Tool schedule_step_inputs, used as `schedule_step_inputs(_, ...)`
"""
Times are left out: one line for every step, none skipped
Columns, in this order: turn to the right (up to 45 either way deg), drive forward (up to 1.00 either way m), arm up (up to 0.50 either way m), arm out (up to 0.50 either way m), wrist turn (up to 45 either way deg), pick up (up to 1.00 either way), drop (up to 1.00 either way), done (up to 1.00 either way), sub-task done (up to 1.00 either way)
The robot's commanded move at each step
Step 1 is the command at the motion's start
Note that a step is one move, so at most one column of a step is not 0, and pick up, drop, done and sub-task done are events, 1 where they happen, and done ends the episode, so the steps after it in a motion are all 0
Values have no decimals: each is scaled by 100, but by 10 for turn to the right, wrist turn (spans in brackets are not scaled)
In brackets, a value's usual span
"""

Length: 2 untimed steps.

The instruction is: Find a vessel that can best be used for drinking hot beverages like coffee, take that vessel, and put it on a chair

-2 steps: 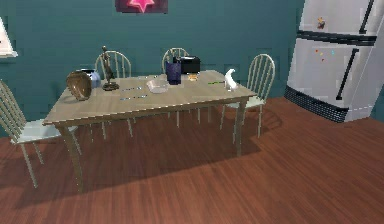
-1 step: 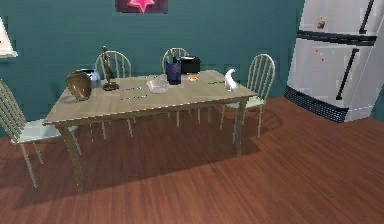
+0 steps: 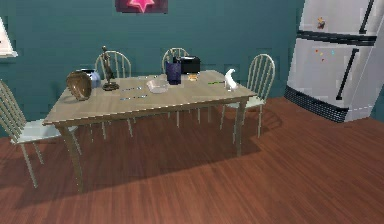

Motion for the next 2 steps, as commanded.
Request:
schedule_step_inputs(0, 0, 0, -24, 0, 0, 0, 0, 0)
schedule_step_inputs(-450, 0, 0, 0, 0, 0, 0, 0, 0)
